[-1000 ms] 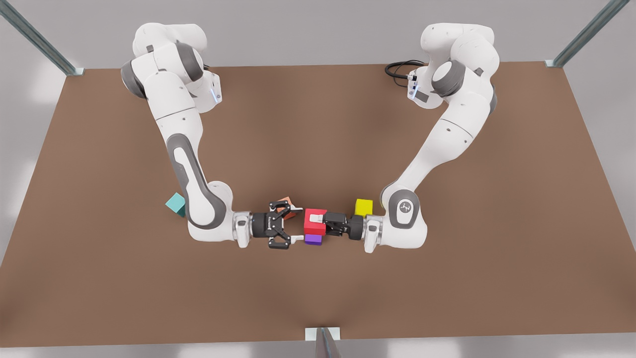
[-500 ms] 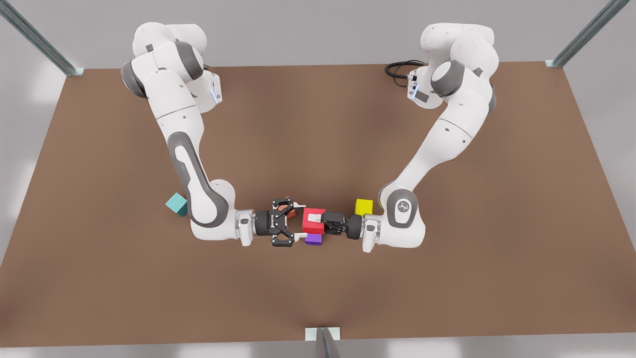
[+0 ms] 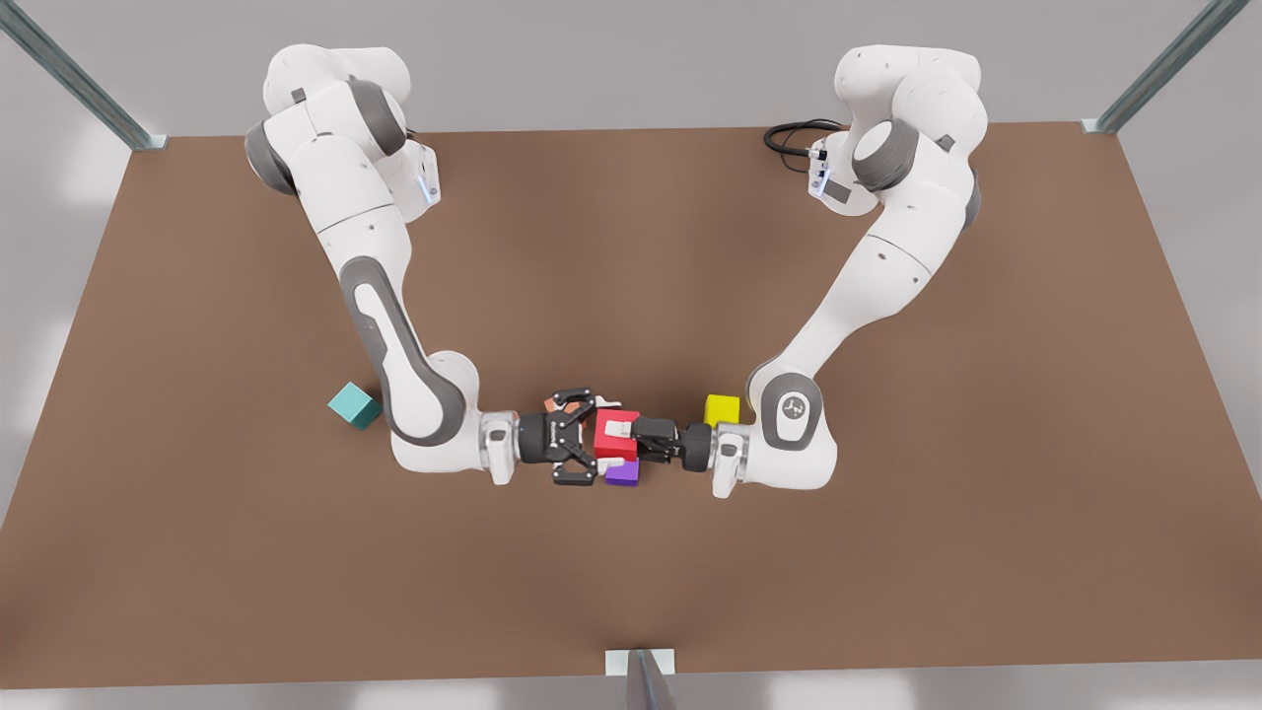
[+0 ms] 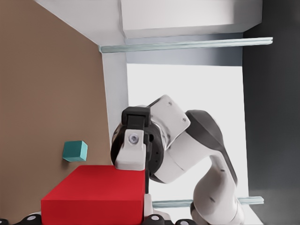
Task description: Pick up red wooden cube and pass to hand red wooden cube and place in blue wooden cube
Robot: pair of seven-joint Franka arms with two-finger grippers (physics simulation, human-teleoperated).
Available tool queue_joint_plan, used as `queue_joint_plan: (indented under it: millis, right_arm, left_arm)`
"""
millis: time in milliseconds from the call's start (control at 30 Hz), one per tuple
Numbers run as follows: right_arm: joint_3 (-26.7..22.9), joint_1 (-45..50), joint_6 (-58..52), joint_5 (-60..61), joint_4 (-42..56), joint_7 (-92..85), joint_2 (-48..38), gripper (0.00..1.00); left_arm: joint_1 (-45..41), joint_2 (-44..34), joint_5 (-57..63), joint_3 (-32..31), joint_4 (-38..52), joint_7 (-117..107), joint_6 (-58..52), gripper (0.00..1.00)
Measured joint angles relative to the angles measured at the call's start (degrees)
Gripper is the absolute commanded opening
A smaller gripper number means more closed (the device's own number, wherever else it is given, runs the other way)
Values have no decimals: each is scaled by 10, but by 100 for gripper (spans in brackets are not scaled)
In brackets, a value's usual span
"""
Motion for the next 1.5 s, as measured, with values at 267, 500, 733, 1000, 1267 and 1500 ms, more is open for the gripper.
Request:
queue_joint_plan:
  millis: [267,500,733,1000,1267,1500]
  right_arm:
    - [3,1,11,-2,6,11,2,51]
    - [3,1,14,-4,5,19,2,49]
    - [3,0,14,-6,3,24,2,49]
    - [2,-2,15,-7,1,30,2,49]
    - [2,-9,14,-11,-1,34,-1,49]
    - [-12,-94,8,-132,-9,54,-23,49]
  left_arm:
    - [1,-2,0,0,0,-4,0,47]
    - [0,-1,0,1,0,-7,1,47]
    - [-1,-2,1,1,0,-8,5,47]
    - [-2,-2,-7,0,0,-4,5,100]
    - [22,-6,-5,-1,-6,1,-4,100]
    - [175,-28,139,2,-6,-8,-105,100]
